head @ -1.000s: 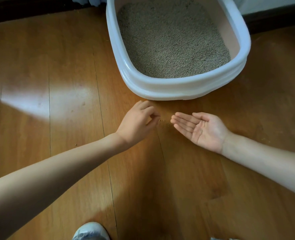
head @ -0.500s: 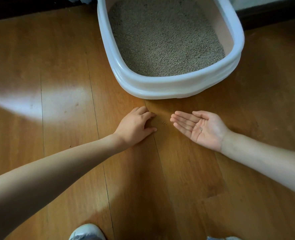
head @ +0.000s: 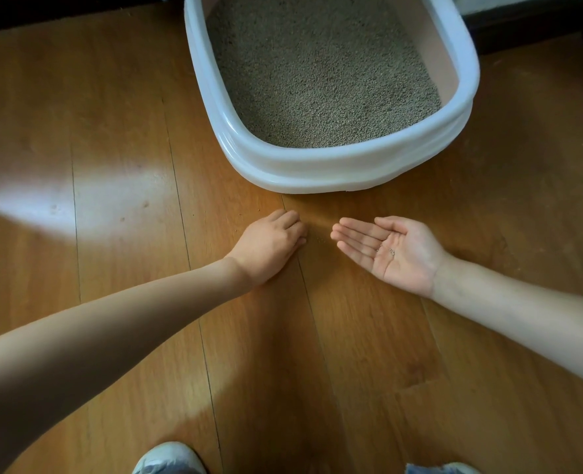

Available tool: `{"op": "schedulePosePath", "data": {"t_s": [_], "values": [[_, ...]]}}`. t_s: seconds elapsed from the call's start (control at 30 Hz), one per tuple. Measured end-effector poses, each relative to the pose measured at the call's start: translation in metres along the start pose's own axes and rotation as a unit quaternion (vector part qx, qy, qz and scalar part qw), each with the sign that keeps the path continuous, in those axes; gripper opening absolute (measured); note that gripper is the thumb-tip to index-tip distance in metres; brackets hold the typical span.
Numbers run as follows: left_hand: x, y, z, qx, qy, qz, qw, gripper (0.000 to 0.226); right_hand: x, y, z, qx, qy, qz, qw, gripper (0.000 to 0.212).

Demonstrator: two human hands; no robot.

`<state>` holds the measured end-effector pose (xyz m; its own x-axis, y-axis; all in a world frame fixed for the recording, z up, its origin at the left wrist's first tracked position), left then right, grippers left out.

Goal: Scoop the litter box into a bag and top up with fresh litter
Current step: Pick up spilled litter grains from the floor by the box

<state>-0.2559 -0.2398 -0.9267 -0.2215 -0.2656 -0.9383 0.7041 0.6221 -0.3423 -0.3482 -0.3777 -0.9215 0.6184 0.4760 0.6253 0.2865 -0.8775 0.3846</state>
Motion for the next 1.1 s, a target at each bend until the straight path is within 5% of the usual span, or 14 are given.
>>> {"op": "schedulePosePath", "data": {"t_s": [0.2, 0.43, 0.57, 0.7, 0.9, 1.1], "values": [[0.009, -0.007, -0.003, 0.045, -0.008, 0.093, 0.995, 0.03, 0.001, -0.001, -0.001, -0.003, -0.003, -0.003, 1.0, 0.044], [-0.031, -0.046, -0.009, 0.007, -0.04, -0.052, 0.998, 0.011, -0.006, -0.012, 0.0, -0.002, -0.031, -0.038, 0.999, 0.047], [-0.043, -0.086, -0.008, 0.077, -0.055, -0.045, 0.995, 0.017, -0.003, -0.026, -0.005, 0.027, -0.035, -0.027, 0.999, 0.024], [-0.038, -0.089, -0.011, 0.131, -0.07, -0.013, 0.989, 0.01, 0.003, -0.035, -0.006, 0.057, -0.033, 0.015, 0.998, 0.023], [-0.046, -0.036, -0.002, -0.017, -0.068, -0.166, 0.984, 0.008, 0.003, -0.024, -0.01, 0.043, -0.019, -0.009, 0.999, 0.046], [-0.009, 0.011, -0.003, -0.082, 0.012, -0.092, 0.992, 0.022, -0.008, -0.008, -0.005, 0.02, -0.022, 0.001, 1.0, 0.044]]}}
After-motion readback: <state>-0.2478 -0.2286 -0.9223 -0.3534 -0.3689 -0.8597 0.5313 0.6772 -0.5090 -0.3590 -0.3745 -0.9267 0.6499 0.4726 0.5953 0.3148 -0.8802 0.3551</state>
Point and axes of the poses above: each hand's wrist, its own z-axis towards the middle knuckle, its own x-axis out of the palm, y = z × x, the point moved 6 cm from there along z, towards the middle knuckle, and after that the axes turned 14 degrees about -x, right-handed, at the moved point
